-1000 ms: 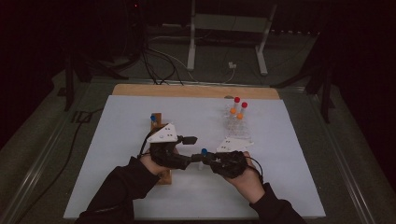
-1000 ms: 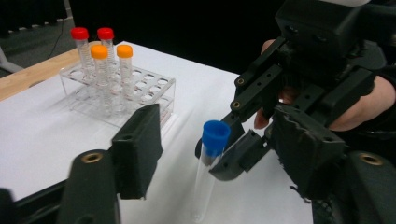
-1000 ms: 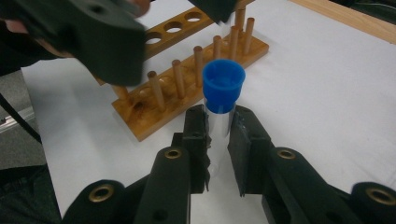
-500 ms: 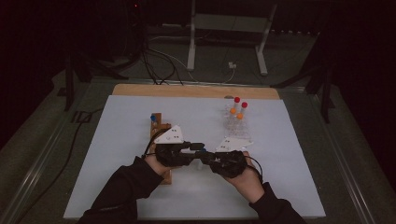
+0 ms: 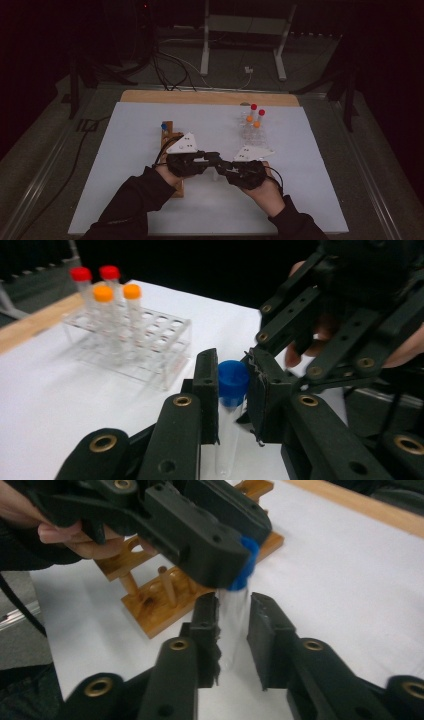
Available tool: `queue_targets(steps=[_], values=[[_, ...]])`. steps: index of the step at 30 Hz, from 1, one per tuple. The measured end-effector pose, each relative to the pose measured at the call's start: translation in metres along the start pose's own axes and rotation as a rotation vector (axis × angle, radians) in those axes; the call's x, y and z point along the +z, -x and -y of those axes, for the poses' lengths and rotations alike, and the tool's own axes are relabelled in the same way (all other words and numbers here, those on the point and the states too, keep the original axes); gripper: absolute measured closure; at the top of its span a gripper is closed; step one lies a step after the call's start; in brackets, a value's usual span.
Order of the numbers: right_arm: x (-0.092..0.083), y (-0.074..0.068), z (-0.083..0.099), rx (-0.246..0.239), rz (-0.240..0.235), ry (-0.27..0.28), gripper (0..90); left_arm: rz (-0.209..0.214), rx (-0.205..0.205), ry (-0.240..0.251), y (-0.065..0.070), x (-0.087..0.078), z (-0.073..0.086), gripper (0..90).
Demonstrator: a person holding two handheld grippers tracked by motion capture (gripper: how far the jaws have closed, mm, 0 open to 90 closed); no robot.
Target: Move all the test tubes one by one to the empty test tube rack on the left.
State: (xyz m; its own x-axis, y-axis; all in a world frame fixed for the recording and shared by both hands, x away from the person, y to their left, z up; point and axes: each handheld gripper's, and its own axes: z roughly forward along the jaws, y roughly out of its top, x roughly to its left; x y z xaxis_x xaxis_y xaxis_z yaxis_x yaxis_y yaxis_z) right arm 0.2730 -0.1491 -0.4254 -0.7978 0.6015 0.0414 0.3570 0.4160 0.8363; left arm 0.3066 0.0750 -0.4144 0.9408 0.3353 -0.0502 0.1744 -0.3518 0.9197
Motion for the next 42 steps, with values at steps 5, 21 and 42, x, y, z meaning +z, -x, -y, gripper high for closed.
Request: queue_targets(steps=[5,21,42], values=[[-0.009,0.002,-0.001,-0.019,0.030,0.019,55.5,-0.035,-0.007,0.016,-0.008,-0.012,-0.006,77.1],[-0.028,0.011,0.006,0.047,0.106,0.109,7.7,-0.165,-0.006,0.033,-0.032,-0.061,-0.018,77.0],[-0.037,0.017,0.010,0.053,0.153,0.153,0.0,-0.369,-0.021,0.061,-0.069,-0.107,-0.007,77.0]])
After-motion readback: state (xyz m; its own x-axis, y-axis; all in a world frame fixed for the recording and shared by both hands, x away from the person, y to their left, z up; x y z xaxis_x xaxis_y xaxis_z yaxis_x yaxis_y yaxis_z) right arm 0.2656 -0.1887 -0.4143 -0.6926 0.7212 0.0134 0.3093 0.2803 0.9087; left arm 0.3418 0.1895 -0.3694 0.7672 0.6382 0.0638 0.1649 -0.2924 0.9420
